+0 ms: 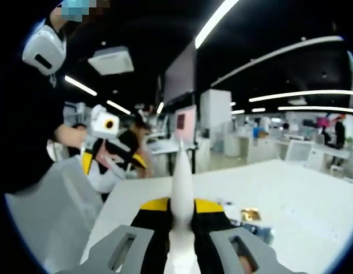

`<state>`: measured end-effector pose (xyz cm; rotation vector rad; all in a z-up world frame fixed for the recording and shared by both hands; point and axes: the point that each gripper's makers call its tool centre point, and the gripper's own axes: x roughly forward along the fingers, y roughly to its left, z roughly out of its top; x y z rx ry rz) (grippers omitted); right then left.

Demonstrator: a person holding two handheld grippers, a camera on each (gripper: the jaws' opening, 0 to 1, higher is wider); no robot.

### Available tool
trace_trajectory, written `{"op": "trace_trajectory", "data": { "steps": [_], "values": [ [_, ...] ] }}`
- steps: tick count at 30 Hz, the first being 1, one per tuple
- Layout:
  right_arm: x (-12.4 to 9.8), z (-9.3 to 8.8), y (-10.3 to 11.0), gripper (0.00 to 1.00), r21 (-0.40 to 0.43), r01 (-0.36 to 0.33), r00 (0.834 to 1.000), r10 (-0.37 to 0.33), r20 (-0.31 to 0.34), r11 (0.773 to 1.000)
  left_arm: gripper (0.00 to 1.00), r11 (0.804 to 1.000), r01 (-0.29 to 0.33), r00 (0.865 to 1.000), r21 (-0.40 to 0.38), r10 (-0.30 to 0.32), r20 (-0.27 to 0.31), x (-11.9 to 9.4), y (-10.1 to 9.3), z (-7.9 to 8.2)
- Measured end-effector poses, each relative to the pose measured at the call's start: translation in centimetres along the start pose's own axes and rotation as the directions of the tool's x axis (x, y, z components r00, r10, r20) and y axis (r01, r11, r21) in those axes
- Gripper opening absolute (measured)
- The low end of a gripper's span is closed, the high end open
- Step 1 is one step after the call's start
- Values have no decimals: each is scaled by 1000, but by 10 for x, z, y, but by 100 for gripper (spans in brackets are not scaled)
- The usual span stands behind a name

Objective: Arrange the skincare products in the storage area until every visible bottle or jar stands upright without overlapping.

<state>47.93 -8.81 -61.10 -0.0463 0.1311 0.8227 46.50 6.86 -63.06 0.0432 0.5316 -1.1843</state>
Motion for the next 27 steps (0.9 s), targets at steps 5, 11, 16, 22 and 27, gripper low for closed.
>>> {"op": "trace_trajectory", "data": {
  "steps": [5,11,16,22,27],
  "values": [
    [1,-8,-5,6,0,-6,1000,6,9,1000,94,1000,-15,1000,-10,15,-1,1,10,0],
    [0,-23,-16,6,9,9,1000,-9,7,1000,93,1000,-22,1000,-15,22,-10,3,13,-3],
    [0,-34,-22,6,8,12,1000,-12,12,1000,92,1000,-21,999,-15,20,-32,5,14,-11],
    [2,-47,-25,6,-29,4,1000,-5,-7,1000,92,999,-24,999,-26,23,-37,5,14,-13],
    [4,-49,-26,6,-36,-10,1000,10,2,999,91,999,-36,999,-23,35,-41,5,16,-13]
  ]
}}
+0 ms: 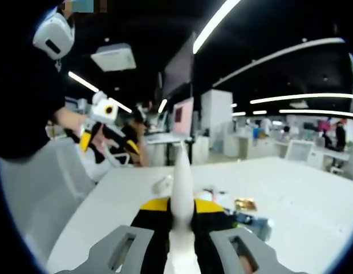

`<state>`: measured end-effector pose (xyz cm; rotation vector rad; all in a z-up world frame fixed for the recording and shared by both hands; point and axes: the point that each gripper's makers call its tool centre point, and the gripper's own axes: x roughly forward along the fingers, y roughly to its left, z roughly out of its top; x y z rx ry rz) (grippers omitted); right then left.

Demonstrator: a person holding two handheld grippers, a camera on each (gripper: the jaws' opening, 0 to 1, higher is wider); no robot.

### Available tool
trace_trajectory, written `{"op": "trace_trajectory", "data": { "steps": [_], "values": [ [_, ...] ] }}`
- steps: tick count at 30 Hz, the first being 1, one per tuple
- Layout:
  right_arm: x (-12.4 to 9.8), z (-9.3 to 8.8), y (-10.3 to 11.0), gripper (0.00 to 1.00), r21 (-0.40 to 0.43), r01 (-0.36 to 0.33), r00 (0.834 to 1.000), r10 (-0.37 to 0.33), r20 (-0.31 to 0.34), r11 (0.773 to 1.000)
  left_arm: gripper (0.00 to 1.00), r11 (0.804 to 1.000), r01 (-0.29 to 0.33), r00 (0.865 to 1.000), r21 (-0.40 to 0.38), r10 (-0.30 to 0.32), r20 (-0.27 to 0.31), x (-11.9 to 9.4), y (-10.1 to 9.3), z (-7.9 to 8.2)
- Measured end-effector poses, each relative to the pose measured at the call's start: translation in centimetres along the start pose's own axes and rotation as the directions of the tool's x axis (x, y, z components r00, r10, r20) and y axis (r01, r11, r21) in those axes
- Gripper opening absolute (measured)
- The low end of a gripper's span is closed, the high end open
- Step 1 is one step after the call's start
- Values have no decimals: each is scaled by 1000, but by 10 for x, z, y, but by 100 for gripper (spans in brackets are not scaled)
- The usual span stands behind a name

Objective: Arrange the skincare products in the storage area until every visible bottle or jar stands upright without overlapping.

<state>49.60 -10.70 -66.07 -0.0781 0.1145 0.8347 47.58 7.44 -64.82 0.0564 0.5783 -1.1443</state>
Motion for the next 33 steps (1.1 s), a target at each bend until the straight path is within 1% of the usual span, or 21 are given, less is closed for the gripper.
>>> {"op": "trace_trajectory", "data": {
  "steps": [5,9,13,16,25,26,28,30,31,33],
  "values": [
    [2,-3,2,6,-2,-5,1000,5,-3,1000,92,1000,6,1000,1,-6,-12,2,-2,-3],
    [0,-5,2,7,1,-9,1000,9,2,1000,91,1000,12,1000,0,-12,-7,3,-4,-2],
    [-2,-5,5,8,-5,-33,999,33,-9,999,91,1000,17,1000,1,-17,-9,4,-5,-2],
    [-2,-5,4,9,-4,-19,1000,19,-14,1000,91,1000,19,1000,-4,-19,-10,5,-6,-2],
    [-3,-3,5,10,8,-12,1000,12,-11,1000,90,1000,30,1000,3,-30,-9,9,-10,1],
    [-3,-1,4,10,11,-6,1000,6,-1,1000,90,1000,30,1000,3,-30,-10,9,-10,1],
    [-4,7,3,10,32,-4,999,2,42,999,90,1000,31,999,5,-31,-10,8,-10,2],
    [-4,5,3,11,27,2,1000,-3,25,1000,90,1000,30,999,4,-30,-13,8,-10,1],
    [-3,3,2,12,28,5,1000,-5,7,1000,90,1000,30,999,4,-29,-13,8,-10,2],
    [-3,1,2,17,34,12,1000,-12,0,999,90,1000,29,1000,7,-29,-11,7,-11,3]
  ]
}}
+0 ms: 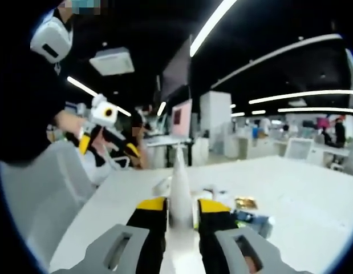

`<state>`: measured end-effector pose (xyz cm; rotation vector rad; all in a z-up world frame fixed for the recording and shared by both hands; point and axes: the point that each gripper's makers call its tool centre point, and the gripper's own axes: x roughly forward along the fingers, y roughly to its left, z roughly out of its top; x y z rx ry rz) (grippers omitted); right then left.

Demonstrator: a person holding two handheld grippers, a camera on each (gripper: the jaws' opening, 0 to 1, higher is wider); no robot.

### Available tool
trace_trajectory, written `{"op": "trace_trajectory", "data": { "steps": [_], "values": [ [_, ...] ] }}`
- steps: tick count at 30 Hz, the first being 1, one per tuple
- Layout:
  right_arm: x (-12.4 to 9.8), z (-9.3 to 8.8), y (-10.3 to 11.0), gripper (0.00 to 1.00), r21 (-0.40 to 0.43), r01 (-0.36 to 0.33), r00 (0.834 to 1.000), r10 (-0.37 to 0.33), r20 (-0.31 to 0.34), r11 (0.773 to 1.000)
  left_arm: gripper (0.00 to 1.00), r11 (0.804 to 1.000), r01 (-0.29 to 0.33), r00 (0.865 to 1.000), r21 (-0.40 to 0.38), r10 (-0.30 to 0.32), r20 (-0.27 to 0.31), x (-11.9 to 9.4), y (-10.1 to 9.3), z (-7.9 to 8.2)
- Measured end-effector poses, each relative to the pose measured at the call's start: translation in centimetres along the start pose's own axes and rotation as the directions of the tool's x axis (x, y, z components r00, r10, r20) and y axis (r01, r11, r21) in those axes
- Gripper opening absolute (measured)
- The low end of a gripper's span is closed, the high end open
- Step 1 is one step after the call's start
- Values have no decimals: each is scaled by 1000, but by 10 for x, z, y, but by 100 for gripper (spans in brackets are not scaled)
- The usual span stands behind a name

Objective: Arrange the skincare products in the storage area until every visible bottle or jar stands upright without overlapping.

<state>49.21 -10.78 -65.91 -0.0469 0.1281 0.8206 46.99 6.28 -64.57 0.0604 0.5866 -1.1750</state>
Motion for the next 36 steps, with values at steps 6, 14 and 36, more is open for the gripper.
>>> {"op": "trace_trajectory", "data": {
  "steps": [6,14,36],
  "values": [
    [-6,7,1,25,21,31,999,-30,-14,999,90,1000,1,1000,3,-1,17,-5,-3,10],
    [-20,15,4,38,45,82,996,-80,-49,996,90,1000,-2,1000,1,2,29,-15,-7,19],
    [-64,39,21,70,84,224,970,-215,-110,971,90,1000,-10,1000,20,9,23,-42,-18,21]
  ]
}}
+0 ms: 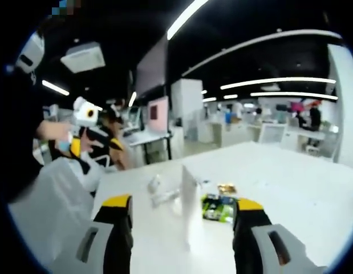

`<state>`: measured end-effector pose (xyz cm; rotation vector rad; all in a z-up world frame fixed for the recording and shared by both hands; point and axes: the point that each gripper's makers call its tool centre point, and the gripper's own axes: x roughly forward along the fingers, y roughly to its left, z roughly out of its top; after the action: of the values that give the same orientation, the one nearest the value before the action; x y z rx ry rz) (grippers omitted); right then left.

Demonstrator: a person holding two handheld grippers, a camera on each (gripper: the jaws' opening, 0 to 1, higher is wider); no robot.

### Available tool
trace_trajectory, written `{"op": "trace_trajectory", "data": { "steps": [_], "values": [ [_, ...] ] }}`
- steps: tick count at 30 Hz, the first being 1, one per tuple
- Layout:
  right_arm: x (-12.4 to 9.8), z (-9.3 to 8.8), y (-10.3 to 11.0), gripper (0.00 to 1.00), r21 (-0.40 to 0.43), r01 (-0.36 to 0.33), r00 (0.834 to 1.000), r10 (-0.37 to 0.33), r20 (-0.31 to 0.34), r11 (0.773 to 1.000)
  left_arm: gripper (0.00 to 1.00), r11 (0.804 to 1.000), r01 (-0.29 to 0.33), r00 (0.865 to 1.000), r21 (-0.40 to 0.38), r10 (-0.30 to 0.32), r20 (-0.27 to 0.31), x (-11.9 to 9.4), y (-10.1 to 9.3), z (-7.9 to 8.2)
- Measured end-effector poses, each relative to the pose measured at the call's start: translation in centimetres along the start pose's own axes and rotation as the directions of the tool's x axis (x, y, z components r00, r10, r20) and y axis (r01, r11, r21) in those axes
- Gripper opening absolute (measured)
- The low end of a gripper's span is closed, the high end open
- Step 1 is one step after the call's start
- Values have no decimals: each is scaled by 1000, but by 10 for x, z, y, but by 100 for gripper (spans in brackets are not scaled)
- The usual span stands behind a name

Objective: Arrange the skincare products in the storage area until every visible bottle or jar stands upright without overlapping.

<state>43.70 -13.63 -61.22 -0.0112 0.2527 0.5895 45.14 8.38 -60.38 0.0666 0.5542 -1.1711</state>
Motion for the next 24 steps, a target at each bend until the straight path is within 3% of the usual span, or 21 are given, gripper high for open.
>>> {"op": "trace_trajectory", "data": {
  "steps": [10,24],
  "values": [
    [-22,4,16,91,41,104,993,-102,-52,994,93,1000,-5,1000,-11,5,-29,-6,-6,-8],
    [-58,21,40,99,116,248,968,-243,-56,962,93,999,-34,999,-41,33,-25,-27,-2,-4]
  ]
}}
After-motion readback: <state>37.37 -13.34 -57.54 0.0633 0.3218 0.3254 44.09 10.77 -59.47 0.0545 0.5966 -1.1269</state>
